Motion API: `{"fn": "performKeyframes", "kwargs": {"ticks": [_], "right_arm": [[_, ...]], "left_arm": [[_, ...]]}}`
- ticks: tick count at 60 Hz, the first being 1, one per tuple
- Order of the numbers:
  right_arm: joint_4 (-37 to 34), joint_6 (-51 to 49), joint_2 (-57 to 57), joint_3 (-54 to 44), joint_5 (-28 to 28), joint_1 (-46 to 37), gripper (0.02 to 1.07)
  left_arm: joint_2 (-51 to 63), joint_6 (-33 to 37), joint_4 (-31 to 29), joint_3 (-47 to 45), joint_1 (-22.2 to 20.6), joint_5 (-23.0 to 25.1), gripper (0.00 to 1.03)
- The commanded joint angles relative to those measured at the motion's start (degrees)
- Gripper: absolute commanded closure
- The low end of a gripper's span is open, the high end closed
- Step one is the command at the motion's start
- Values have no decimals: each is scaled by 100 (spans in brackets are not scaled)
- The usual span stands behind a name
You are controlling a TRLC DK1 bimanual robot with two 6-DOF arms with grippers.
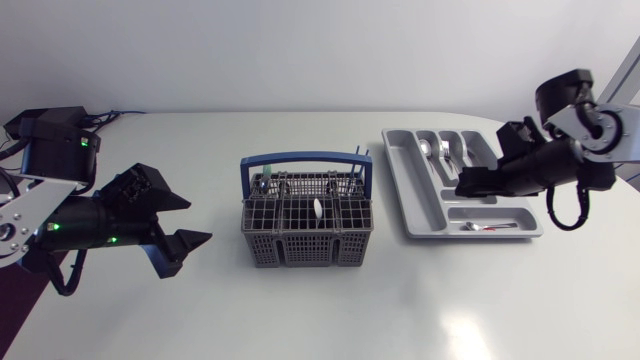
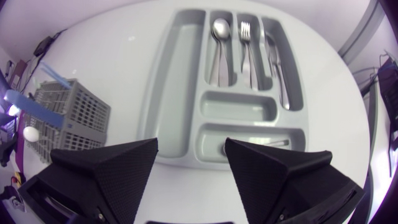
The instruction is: Unload the cutlery basket into the drawer organizer.
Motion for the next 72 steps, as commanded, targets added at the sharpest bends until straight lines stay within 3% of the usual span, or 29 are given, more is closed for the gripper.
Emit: {"fn": "performKeyframes", "kwargs": {"ticks": [1, 9, 16, 30, 33, 42, 53, 63, 68, 72], "right_arm": [[6, -135, -764, -297, -33, 380, 20], [15, -293, -1564, -595, 90, 1250, 20], [199, -443, -2047, -850, 196, 1997, 20], [296, -592, -2293, -1202, 292, 2296, 20], [349, -645, -2390, -1351, 301, 2278, 20], [393, -786, -2750, -1720, 292, 2006, 20], [384, -917, -3216, -1975, 275, 1751, 20], [384, -917, -3365, -2054, 240, 1663, 20], [384, -917, -3383, -2072, 222, 1628, 20], [384, -917, -3418, -2089, 213, 1619, 20]], "left_arm": [[-82, -29, -44, -26, 1, -14, 11], [-109, -20, -53, 27, -78, -5, 11], [-170, -55, -62, 141, -430, -14, 10], [-232, 103, 325, 449, -1098, -14, 8], [85, -3, 184, 774, -1300, -84, 8], [1368, -829, -1020, 2286, -1818, -66, 9], [2255, -1769, -1433, 3138, -2689, -409, 9], [3117, -2630, -2013, 3947, -2618, -453, 17], [3293, -2973, -2039, 4114, -2574, -453, 18], [3372, -3193, -2039, 4167, -2583, -462, 26]]}}
